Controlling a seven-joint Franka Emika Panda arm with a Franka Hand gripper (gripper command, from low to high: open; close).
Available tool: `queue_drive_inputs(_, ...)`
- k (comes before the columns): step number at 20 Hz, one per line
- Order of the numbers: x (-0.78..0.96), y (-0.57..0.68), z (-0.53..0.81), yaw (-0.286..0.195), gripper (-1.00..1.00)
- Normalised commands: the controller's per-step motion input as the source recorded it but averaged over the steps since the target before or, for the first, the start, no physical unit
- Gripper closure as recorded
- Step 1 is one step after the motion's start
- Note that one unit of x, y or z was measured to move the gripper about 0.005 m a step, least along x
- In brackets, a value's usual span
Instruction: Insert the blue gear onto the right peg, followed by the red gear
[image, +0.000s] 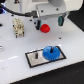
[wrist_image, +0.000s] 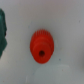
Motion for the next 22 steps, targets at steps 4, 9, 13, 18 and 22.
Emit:
queue_drive_inputs(4,-0.57,0.13,-0.16,0.000,-1.00)
queue_drive_inputs(9,-0.28,0.12,-0.29,0.000,-1.00)
queue_drive_inputs(13,-0.17,0.12,-0.31,0.000,-1.00)
queue_drive_inputs(18,-0.19,0.10,-0.31,0.000,-1.00)
queue_drive_inputs(22,-0.22,0.09,-0.30,0.000,-1.00)
